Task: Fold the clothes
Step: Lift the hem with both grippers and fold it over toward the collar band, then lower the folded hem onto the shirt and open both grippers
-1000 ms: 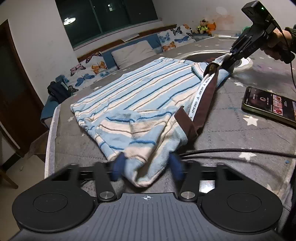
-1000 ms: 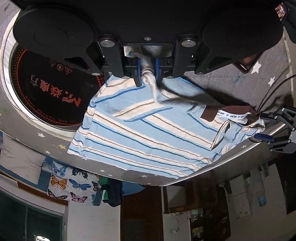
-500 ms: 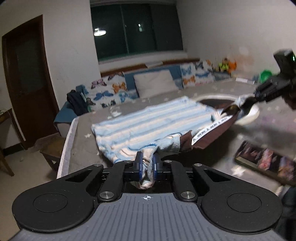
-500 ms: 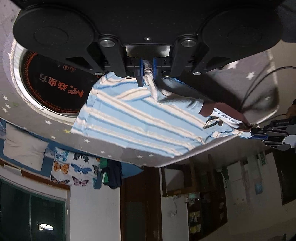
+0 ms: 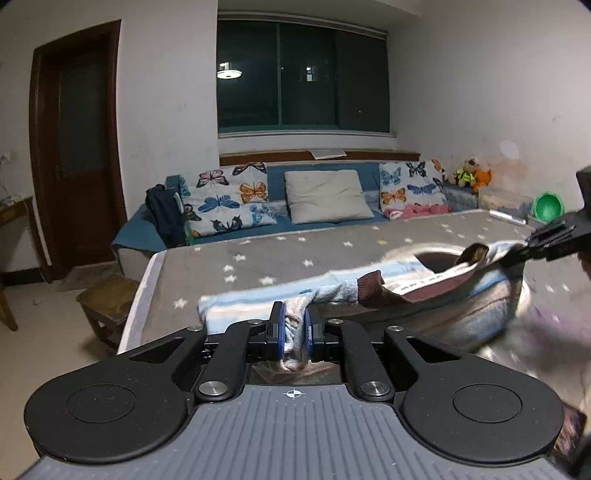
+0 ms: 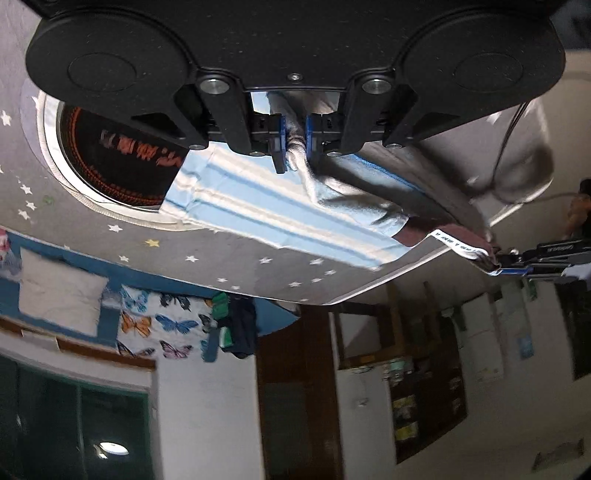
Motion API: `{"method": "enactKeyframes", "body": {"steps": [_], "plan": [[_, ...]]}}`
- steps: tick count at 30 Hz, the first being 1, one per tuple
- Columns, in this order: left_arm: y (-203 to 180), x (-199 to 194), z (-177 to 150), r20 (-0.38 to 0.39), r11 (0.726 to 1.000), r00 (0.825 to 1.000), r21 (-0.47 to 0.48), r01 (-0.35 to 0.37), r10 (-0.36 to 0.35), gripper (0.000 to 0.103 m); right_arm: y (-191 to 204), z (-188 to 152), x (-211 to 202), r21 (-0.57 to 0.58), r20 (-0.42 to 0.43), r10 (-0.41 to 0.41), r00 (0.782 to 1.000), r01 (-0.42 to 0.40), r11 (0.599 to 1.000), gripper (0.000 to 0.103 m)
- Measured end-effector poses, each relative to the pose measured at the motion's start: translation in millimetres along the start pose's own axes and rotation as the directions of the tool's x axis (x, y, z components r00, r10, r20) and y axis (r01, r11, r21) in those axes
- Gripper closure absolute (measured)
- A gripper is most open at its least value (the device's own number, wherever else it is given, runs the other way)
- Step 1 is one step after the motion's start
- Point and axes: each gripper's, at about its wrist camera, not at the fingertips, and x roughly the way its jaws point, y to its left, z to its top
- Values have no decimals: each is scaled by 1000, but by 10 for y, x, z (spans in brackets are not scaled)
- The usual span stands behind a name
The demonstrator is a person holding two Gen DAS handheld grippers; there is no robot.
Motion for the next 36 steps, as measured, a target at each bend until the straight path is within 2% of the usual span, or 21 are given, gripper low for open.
{"method": "enactKeyframes", "body": {"steps": [8, 10, 13, 21, 22, 25, 30, 36], "plan": [[347, 932, 301, -41, 998, 999, -56, -37, 35, 92, -433, 411, 801, 30, -32, -53, 998, 54, 998, 93], [486, 1241, 378, -64, 994, 997, -95, -55, 49, 92, -513, 472, 950, 46, -31, -61, 998, 62, 997, 93], [615, 1497, 419, -91, 989, 994, -127, -68, 57, 92, -670, 570, 1263, 72, -43, -74, 996, 77, 994, 93], [809, 2136, 311, -207, 975, 975, -184, -125, 86, 90, -887, 465, 1840, 108, -120, -120, 985, 133, 985, 92], [822, 2169, 288, -218, 973, 972, -190, -133, 90, 89, -908, 445, 1880, 114, -127, -126, 984, 141, 983, 91], [860, 2235, 247, -247, 965, 962, -199, -170, 118, 78, -937, 390, 1913, 133, -132, -153, 979, 170, 976, 84], [897, 2105, 275, -246, 958, 955, -190, -217, 167, 67, -926, 382, 1728, 116, -117, -209, 971, 222, 968, 75], [842, 1801, 192, -286, 956, 939, -161, -244, 191, 63, -804, 358, 1400, 104, -81, -192, 978, 200, 974, 69]]}}
